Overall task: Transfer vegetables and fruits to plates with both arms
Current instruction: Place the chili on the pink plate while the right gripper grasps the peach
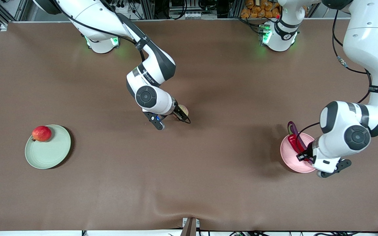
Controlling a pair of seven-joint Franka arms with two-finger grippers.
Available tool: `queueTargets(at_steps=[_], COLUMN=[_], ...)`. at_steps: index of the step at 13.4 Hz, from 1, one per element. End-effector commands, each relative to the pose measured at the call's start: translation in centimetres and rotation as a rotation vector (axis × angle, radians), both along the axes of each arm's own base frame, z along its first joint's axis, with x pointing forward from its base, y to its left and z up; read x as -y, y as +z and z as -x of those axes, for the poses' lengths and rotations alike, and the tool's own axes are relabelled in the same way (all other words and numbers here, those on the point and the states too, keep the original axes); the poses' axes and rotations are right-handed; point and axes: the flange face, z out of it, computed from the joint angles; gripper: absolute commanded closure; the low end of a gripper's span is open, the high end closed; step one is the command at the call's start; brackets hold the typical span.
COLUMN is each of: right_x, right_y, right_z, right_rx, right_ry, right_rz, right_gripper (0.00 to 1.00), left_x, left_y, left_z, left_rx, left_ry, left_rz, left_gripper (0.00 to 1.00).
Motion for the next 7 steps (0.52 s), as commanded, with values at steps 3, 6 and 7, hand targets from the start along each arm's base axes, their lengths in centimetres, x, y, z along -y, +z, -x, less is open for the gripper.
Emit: queueTargets(at_steps=[3, 6, 7], right_x=[-1.6, -2.6, -2.9], right_y=[-2.3, -3.4, -4.0], right_z=[1.0, 1.4, 1.9], right_rx=[0.05, 0.068, 0.068], right_ry=[0.01, -0.012, 0.006], right_rz=[0.052, 0.048, 0.058], right_gripper=[0.0, 0.0, 0.0], left_x=[-1.0, -0.9, -0.9], left_y=[-1.3, -1.4, -1.6], left_z=[-0.5, -0.8, -0.7], left_rx=[-0.002, -0.002, -0.005], left_ry=[0.027, 0.053, 0.052], left_rz=[0.078, 0.111, 0.112], left_gripper=[1.0, 1.0, 1.0])
